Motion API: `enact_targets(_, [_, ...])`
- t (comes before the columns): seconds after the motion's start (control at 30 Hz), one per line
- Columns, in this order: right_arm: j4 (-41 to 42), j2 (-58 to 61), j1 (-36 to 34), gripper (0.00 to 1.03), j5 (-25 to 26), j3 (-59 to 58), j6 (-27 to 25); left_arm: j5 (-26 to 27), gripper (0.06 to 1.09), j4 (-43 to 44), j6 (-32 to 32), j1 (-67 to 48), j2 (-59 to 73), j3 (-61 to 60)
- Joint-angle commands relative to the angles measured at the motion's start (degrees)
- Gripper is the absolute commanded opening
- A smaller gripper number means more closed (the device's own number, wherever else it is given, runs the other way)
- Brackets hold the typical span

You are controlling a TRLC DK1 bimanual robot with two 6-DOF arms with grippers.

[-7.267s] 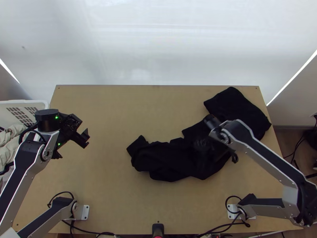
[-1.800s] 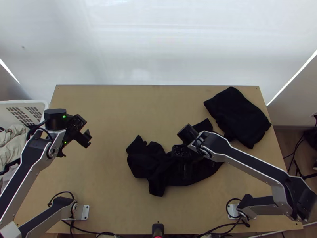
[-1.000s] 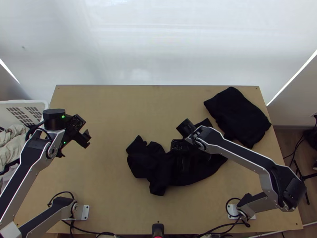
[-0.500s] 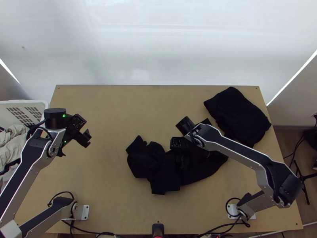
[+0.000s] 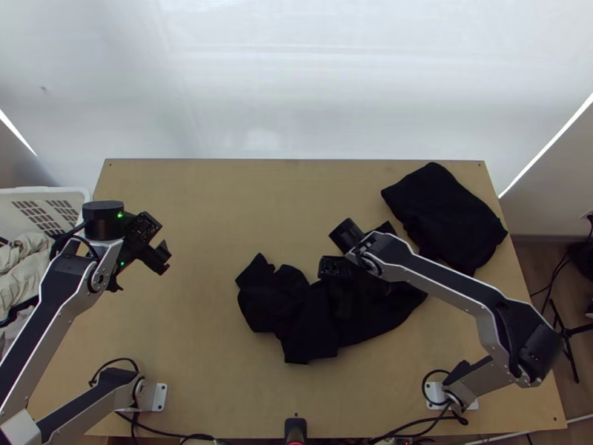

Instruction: Fold the t-shirt

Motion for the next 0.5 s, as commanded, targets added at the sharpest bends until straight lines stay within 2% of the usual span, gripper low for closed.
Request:
enact_targets(0.0, [-0.94, -8.03, -3.42, 0.03, -2.56, 0.05, 5.14, 0.04, 1.04, 0.09, -0.02, 0.28, -0.12, -0.52])
enact_targets(0.17, [-2.43, -15.77, -8.87, 0.03, -5.99, 4.00, 9.62, 0.04, 1.04, 0.88, -0.02, 0.19, 0.14, -0.61])
enact_targets(0.47, [-4.19, -20.43, -12.65, 0.03, -7.05, 5.85, 12.43, -0.04, 1.04, 1.23, 0.51, 0.11, 2.16, 0.97])
